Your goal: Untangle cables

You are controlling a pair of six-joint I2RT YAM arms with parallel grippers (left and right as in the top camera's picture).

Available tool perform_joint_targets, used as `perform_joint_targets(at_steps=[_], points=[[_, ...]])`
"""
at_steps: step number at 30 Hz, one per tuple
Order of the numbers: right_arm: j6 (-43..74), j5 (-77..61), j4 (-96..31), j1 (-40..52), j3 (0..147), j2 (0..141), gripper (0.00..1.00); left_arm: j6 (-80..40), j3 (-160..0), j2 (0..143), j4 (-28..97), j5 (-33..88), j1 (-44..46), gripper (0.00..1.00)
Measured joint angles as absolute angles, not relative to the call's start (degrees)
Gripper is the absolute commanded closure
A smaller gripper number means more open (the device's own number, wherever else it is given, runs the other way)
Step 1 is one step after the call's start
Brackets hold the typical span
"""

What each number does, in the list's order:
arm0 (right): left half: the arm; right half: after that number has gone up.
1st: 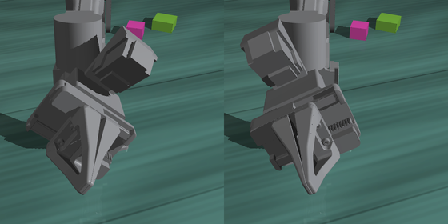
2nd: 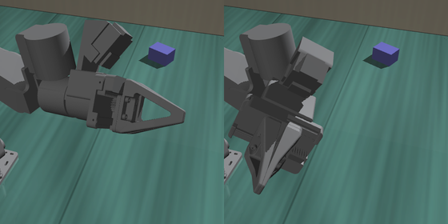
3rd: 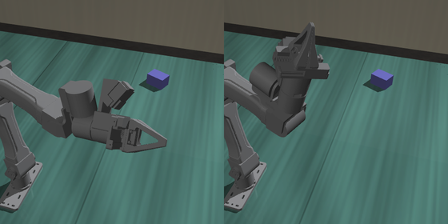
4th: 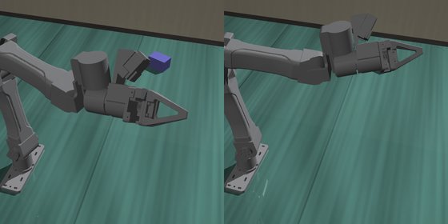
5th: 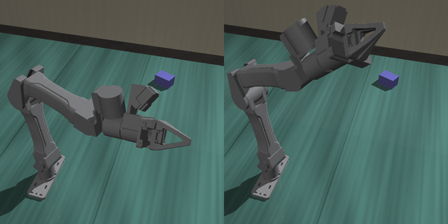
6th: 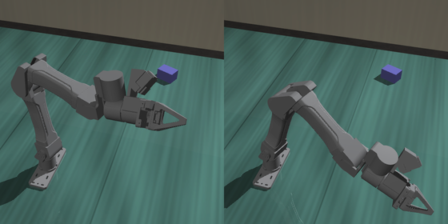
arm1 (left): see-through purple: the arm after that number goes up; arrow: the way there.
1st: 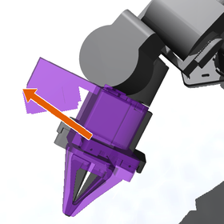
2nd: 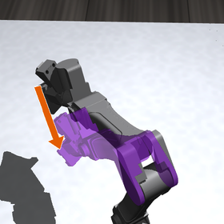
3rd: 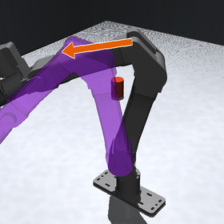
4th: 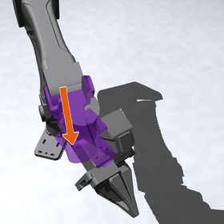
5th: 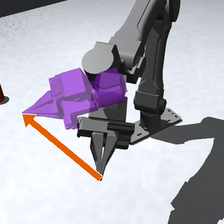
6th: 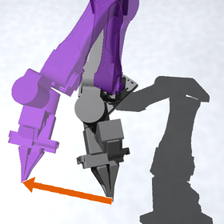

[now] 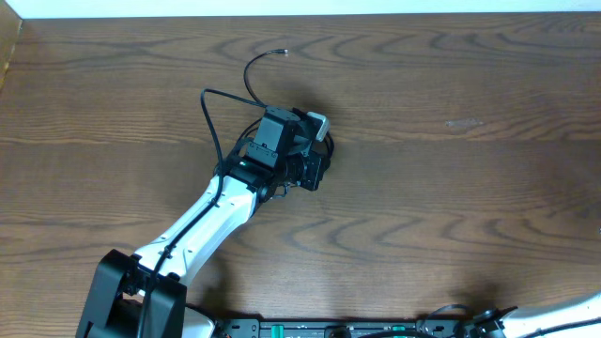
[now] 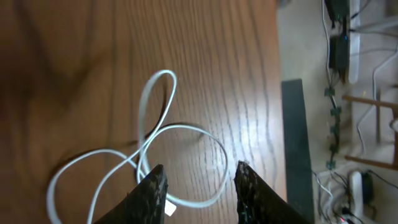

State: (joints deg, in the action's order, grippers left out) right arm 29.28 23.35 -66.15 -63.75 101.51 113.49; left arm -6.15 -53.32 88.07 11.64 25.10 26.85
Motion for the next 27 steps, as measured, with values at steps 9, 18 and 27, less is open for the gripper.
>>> perform_joint_targets(at_steps=[9, 18, 27], points=[[28.84, 20.03, -66.11, -61.25, 101.51, 105.56, 0.55, -5.93, -53.32, 88.07, 12.86, 25.10, 26.85, 0.85], [23.83, 8.23, -62.98, -54.72, 101.51, 95.44, 0.17, -6.66, -53.32, 88.07, 8.32, 29.02, 26.85, 0.85], [22.31, 3.36, -65.84, -41.04, 101.51, 86.74, 0.01, -7.94, -53.32, 88.07, 5.96, 36.36, 27.20, 0.69]])
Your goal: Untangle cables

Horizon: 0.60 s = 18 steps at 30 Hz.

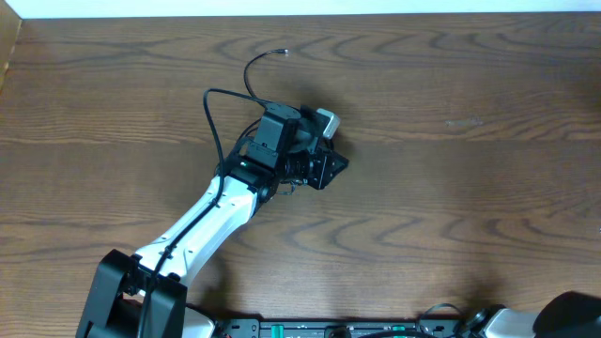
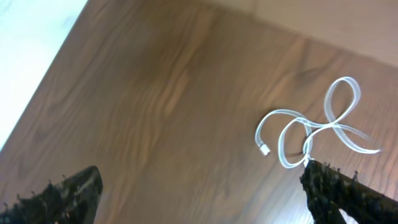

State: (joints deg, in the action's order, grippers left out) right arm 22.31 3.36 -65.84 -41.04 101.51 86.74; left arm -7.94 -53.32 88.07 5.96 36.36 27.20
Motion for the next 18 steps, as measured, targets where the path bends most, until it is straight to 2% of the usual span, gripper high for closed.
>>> perform_joint_targets(at_steps=[10, 18], points=[[23.29, 2.50, -73.67, -30.50, 101.49, 85.97, 0.01, -8.86, -53.32, 88.07, 5.91, 40.97, 27.35, 0.68], [20.38, -0.58, -72.40, -25.19, 100.05, 85.97, 0.01, -9.28, -53.32, 88.07, 3.95, 41.89, 29.56, 0.68]])
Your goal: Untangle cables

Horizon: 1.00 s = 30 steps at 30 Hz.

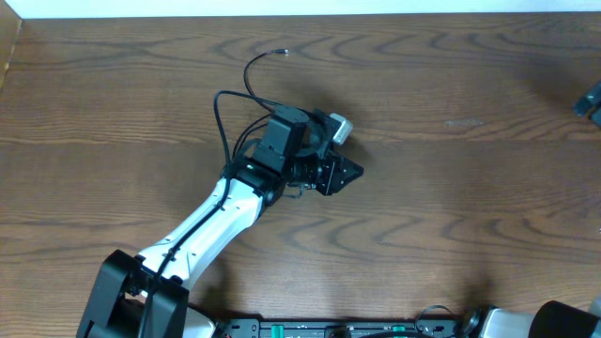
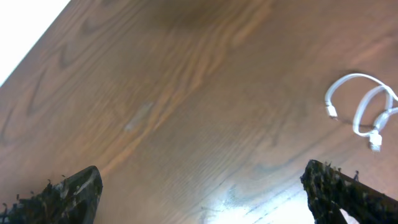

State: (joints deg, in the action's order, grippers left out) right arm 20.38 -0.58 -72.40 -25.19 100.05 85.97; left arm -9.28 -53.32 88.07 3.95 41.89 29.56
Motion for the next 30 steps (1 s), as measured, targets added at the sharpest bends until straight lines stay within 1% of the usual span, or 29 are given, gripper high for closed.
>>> perform_joint_targets(at_steps=[3, 6, 10, 15, 21, 26, 30], points=[[17.34, -1.50, -70.00, -22.28, 98.56, 85.97, 0.05, -9.45, -53.32, 88.01, 3.99, 41.82, 29.85, 0.68], [14.20, -2.74, -65.30, -19.64, 95.88, 85.36, 0.05, -10.15, -53.32, 87.24, 4.64, 40.69, 29.85, 0.68], [10.79, -3.73, -53.56, -16.25, 84.71, 79.40, 0.01, -10.52, -53.32, 83.94, 7.16, 38.02, 29.85, 0.65], [10.07, -5.21, -44.18, -15.09, 68.03, 68.49, 0.01, -10.72, -53.32, 77.89, 11.97, 31.07, 29.85, 0.64], [10.00, -11.92, -38.96, -13.82, 56.53, 61.82, 0.01, -10.70, -53.32, 72.99, 15.64, 19.29, 29.85, 0.64], [4.91, -19.88, -36.91, -7.35, 53.36, 59.94, 0.01, -11.18, -53.32, 70.74, 19.11, 10.52, 29.85, 0.64], [-0.05, -22.65, -35.99, -1.26, 51.11, 59.94, 0.01, -13.82, -53.32, 69.97, 23.88, 3.01, 29.85, 0.64]])
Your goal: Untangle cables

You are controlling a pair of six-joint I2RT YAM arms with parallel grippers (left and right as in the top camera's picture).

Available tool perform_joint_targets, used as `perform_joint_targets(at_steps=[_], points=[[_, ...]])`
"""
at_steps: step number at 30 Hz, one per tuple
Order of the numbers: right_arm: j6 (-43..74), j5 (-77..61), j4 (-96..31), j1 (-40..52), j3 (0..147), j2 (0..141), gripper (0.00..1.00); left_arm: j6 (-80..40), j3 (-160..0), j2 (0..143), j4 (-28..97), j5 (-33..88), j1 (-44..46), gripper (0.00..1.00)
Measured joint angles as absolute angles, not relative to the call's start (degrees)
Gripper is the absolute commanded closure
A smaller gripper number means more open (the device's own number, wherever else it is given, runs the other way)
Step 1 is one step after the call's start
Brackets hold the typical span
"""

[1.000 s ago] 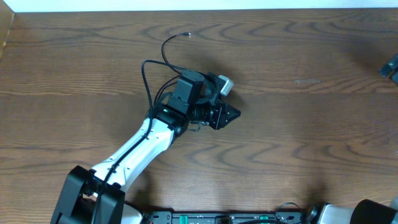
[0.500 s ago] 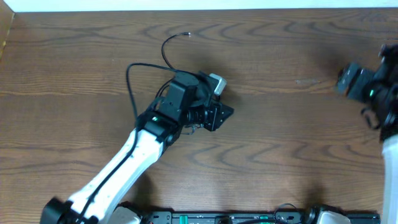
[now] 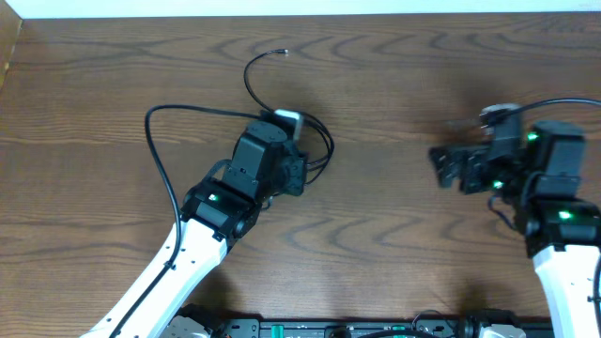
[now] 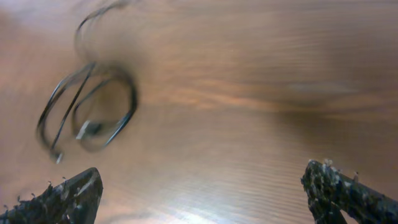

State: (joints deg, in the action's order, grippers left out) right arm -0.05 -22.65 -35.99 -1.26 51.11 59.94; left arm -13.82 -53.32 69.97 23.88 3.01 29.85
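A black cable (image 3: 153, 127) lies on the wooden table (image 3: 394, 84) in a tangle of loops, with one end curling up at the back. A small grey-white plug (image 3: 289, 119) sits at the tangle's top. My left gripper (image 3: 299, 167) hangs over the coils; its jaws are hidden under the wrist. At the right my right gripper (image 3: 453, 169) faces the tangle, well apart from it. The right wrist view shows the black coils (image 4: 127, 102) blurred at far left and the right gripper (image 4: 205, 193) wide open with nothing between its fingers (image 4: 68, 193).
The table's back edge (image 3: 300, 13) runs along the top of the overhead view. Bare wood lies between the two grippers. No white cable shows in either view.
My right arm has come into the overhead view at the right and now faces the black tangle. The left arm has drawn back leftward, and a wide loop of black cable has spread out to the left.
At first my right gripper was narrowly open beside a white cable, while the left gripper sat on the black tangle. The right gripper then stood wide open, farther from the white cable each time. It now faces the black coils, whose loop has spread left.
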Motion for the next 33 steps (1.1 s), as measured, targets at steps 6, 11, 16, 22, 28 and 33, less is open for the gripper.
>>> perform_joint_targets(at_steps=[6, 11, 16, 22, 28, 33], points=[[-3.25, -20.45, -34.85, 6.37, 48.03, 60.18, 0.01, -16.56, -53.32, 69.97, 28.45, -4.08, 29.85, 0.61], [-4.45, -19.25, -34.37, 10.66, 46.74, 62.67, 0.01, -17.74, -53.32, 69.97, 29.26, -7.84, 29.85, 0.60], [-4.80, -18.61, -31.68, 14.06, 46.44, 66.67, 0.01, -20.64, -53.32, 70.02, 30.65, -12.25, 29.85, 0.52], [-1.28, -18.06, -26.04, 17.06, 46.35, 72.55, 0.01, -22.24, -53.32, 71.83, 30.65, -13.19, 29.85, 0.51], [6.52, -12.47, -24.58, 18.65, 46.30, 78.46, 0.01, -22.31, -53.32, 79.15, 30.11, -13.17, 29.85, 0.51], [13.32, -5.08, -24.56, 21.10, 46.24, 81.19, 0.01, -22.33, -53.32, 86.15, 26.24, -12.91, 29.85, 0.51]])
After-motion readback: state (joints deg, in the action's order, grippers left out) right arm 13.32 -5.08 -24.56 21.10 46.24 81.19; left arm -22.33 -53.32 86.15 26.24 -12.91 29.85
